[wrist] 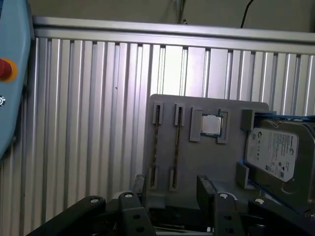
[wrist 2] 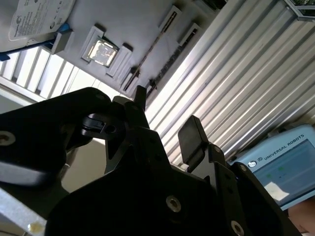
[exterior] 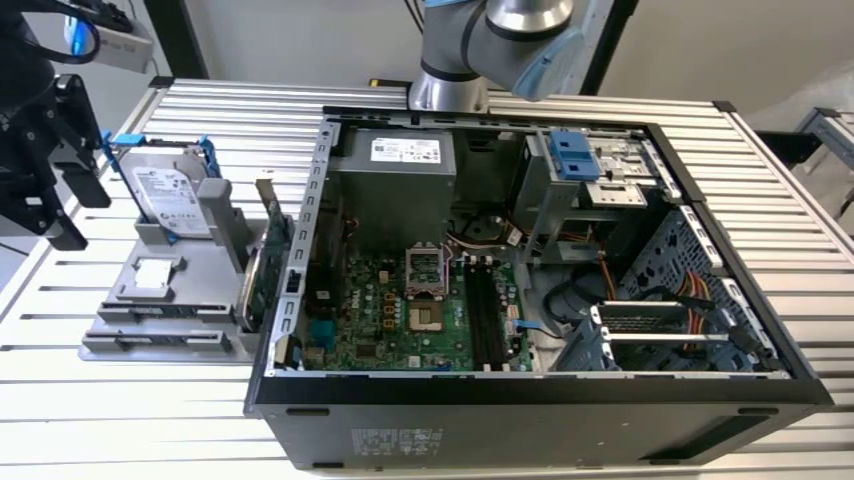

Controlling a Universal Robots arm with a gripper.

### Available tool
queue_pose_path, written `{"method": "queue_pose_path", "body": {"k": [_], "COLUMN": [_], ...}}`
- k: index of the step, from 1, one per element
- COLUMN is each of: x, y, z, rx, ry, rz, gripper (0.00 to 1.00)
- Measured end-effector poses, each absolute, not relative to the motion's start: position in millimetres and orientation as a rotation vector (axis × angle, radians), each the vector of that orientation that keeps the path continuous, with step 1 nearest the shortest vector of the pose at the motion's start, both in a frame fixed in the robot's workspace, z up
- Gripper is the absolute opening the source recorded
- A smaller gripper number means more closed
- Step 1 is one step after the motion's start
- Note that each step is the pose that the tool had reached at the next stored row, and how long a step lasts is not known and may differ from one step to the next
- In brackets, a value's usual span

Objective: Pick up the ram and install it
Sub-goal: 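Pick up the ram and move it above insertion slot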

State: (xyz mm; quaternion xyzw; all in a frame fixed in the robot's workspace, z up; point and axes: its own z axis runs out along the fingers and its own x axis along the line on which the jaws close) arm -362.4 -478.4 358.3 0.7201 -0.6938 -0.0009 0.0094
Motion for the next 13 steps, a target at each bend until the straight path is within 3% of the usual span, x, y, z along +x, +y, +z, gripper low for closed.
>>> {"method": "queue_pose_path", "body": {"k": [13], "x": [-362.4], "y": [-478.2], "z": [353.2], "rx": [2.232], "ry": [-2.183], "rz": [0.000], "gripper": [1.00]}}
